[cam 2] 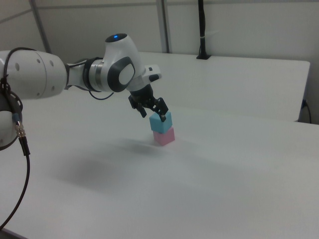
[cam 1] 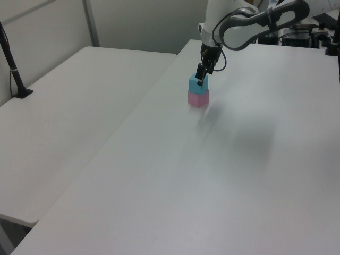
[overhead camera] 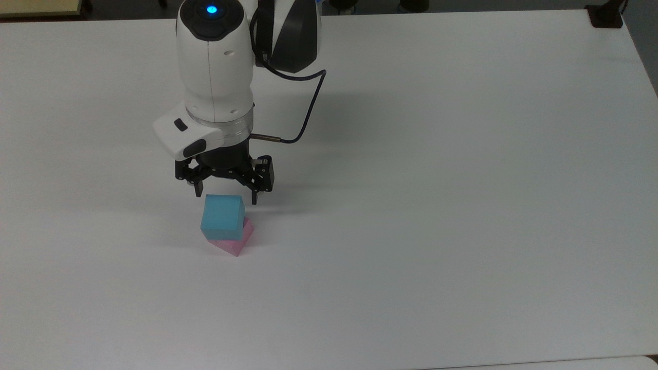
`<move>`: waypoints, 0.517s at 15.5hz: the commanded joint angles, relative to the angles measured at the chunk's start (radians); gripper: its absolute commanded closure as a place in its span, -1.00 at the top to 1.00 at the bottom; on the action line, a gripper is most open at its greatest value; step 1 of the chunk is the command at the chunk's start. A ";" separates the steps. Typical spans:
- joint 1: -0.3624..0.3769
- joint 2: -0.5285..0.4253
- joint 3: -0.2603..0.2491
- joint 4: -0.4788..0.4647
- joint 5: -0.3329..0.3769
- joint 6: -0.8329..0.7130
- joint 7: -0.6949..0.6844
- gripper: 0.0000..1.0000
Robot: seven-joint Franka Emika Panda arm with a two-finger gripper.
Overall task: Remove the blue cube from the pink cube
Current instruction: 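Lower the open gripper onto the light-blue cube atop the pink cube, then close the gripper on the light-blue cube and lift it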
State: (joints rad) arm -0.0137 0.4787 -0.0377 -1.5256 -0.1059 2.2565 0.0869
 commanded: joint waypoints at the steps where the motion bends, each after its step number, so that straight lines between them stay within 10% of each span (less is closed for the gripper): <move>1: 0.006 0.035 -0.007 0.015 -0.012 0.061 -0.015 1.00; 4: 0.006 0.047 -0.007 0.013 -0.012 0.103 -0.009 0.96; 8: -0.002 0.044 -0.007 0.013 -0.009 0.104 -0.007 -0.23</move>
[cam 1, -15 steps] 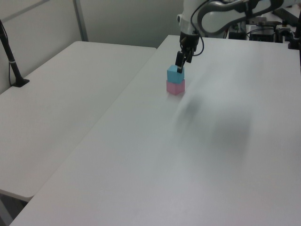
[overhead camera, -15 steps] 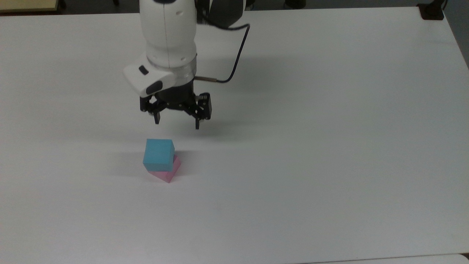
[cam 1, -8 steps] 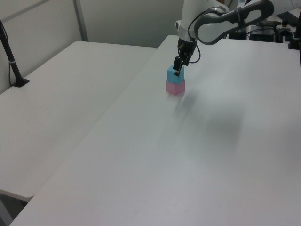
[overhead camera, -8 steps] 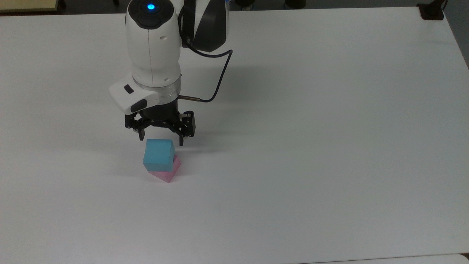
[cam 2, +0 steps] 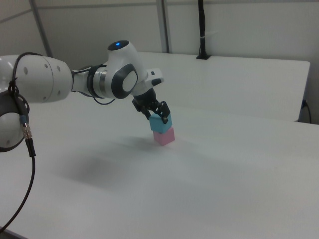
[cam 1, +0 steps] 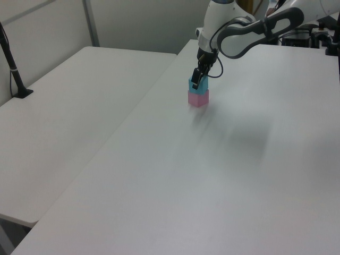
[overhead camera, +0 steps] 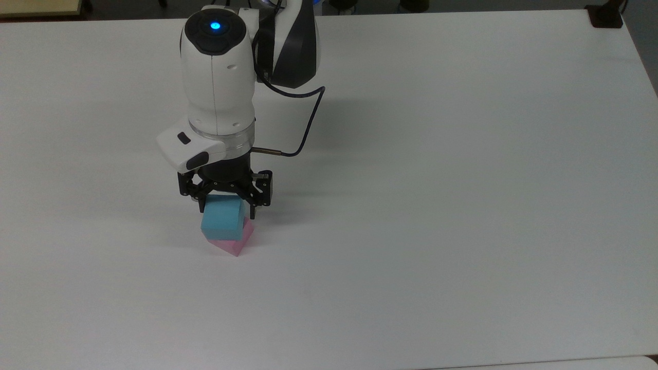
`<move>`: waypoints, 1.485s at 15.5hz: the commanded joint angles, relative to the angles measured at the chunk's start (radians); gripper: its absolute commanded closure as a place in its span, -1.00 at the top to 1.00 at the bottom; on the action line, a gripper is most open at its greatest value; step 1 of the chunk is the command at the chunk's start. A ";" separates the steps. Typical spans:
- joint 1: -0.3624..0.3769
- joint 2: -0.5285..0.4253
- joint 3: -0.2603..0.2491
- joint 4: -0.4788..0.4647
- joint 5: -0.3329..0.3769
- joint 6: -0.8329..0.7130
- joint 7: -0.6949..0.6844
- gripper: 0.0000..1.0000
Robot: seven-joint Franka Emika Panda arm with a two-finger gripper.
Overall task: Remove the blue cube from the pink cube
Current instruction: 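Close the gripper on the light-blue cube and lift it, then move the light-blue cube beside the pink cube and set it down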
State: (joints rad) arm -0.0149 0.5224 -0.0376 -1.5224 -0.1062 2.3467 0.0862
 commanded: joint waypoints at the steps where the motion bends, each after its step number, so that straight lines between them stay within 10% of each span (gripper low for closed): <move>1: 0.000 -0.005 -0.007 0.010 -0.009 0.014 -0.006 -0.31; 8: 0.100 -0.030 -0.004 -0.019 -0.017 0.005 0.111 -0.31; 11: 0.173 -0.019 -0.002 -0.079 -0.128 0.011 0.248 -0.28; 14: 0.211 -0.001 -0.001 -0.108 -0.182 0.014 0.371 0.07; 17: 0.211 -0.005 0.001 -0.104 -0.176 0.010 0.383 1.00; 23: 0.226 -0.084 0.012 -0.085 -0.167 -0.125 0.376 1.00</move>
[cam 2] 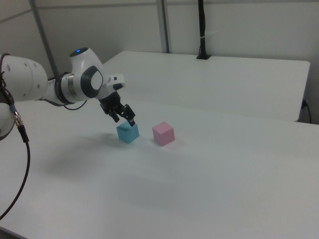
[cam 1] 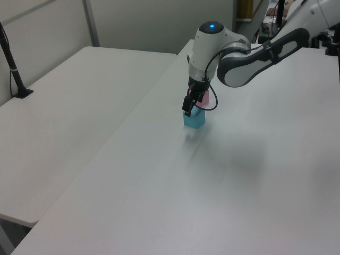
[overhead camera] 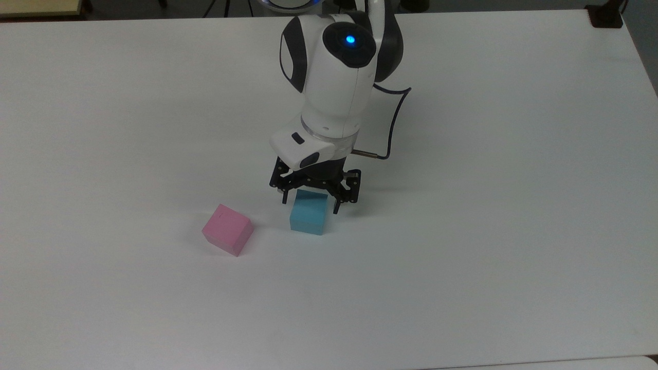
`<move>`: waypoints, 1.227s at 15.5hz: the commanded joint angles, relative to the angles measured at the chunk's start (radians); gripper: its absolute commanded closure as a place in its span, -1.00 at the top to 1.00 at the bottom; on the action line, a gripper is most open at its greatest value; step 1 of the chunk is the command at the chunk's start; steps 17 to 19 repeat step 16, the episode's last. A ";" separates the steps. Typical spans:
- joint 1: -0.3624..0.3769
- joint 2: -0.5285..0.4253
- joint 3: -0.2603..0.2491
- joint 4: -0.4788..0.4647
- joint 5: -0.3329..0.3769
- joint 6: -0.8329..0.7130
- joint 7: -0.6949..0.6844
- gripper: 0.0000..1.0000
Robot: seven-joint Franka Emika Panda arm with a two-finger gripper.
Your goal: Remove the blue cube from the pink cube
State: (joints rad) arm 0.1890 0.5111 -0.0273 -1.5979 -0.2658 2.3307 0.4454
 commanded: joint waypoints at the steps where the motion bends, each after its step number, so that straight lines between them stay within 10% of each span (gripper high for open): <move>1: 0.032 -0.092 0.001 -0.010 -0.006 -0.144 0.015 1.00; 10: -0.057 -0.403 0.000 -0.014 0.241 -0.580 -0.332 1.00; 19: -0.069 -0.433 0.000 -0.019 0.244 -0.642 -0.335 1.00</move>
